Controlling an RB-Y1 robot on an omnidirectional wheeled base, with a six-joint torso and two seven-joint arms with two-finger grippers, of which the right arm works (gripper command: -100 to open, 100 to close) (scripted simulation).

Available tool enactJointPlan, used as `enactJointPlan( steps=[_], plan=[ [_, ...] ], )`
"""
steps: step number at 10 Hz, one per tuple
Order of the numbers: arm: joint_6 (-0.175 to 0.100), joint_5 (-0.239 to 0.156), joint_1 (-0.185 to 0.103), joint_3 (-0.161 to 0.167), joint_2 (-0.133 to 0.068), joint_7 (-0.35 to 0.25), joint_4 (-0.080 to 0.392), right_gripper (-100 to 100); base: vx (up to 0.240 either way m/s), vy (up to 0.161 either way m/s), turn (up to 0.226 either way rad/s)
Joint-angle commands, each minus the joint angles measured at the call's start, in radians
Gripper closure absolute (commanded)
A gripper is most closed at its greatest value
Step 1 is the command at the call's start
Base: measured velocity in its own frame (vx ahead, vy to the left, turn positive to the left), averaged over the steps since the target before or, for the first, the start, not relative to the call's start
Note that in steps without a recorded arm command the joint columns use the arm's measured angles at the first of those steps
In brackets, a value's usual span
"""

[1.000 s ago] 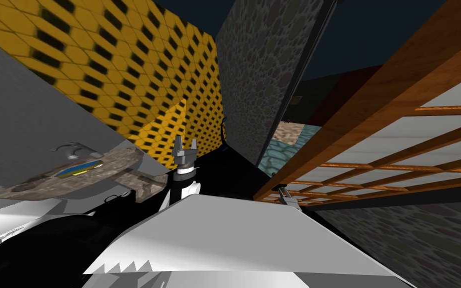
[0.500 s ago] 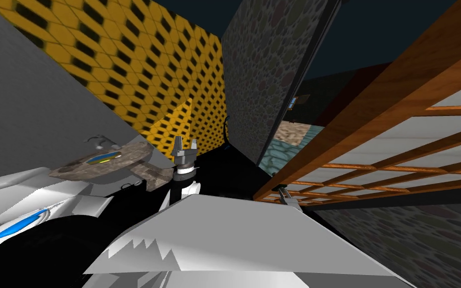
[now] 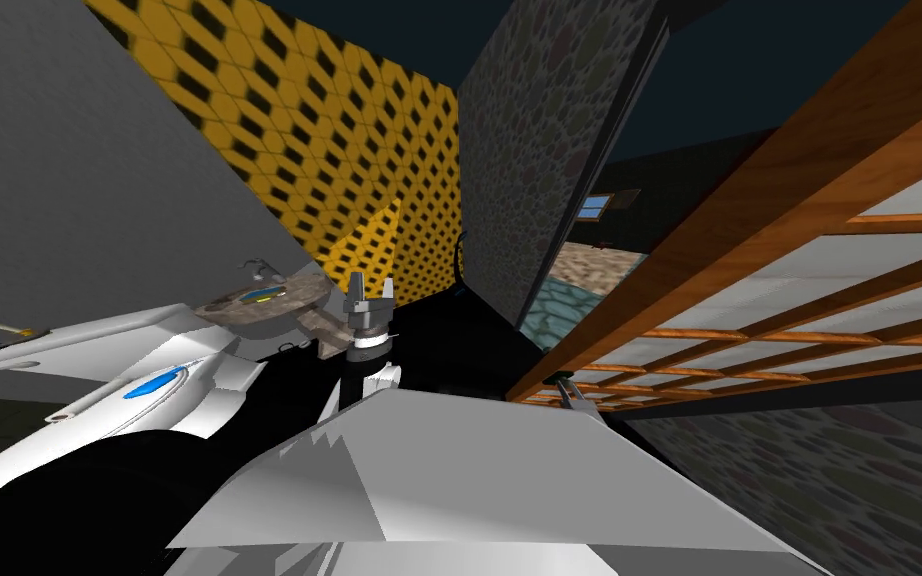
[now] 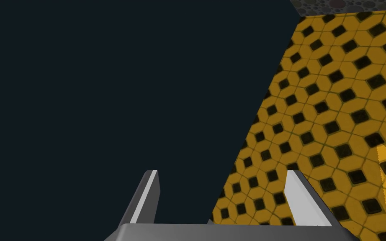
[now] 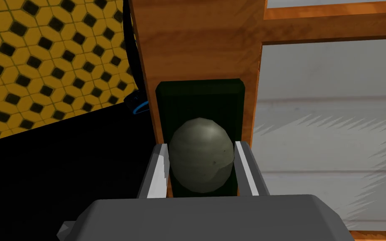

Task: Pull the door open

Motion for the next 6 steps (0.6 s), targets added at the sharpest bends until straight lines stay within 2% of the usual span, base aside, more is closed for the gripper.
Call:
enactJointPlan(
  steps=[1, 2, 4, 6],
  plan=[
    [-0.017, 0.003, 0.0, 0.004, -0.009, -0.008, 0.005, 100, -0.191, -0.057, 0.117],
    [-0.023, 0.006, -0.001, 0.008, -0.011, -0.013, 0.009, 100, -0.206, -0.036, 0.114],
    [-0.014, 0.009, -0.005, 0.012, -0.006, -0.014, 0.015, 100, -0.113, -0.021, 0.064],
    [-0.016, 0.012, -0.013, 0.014, -0.006, -0.02, 0.023, 100, -0.203, -0.051, 0.151]
  ],
)
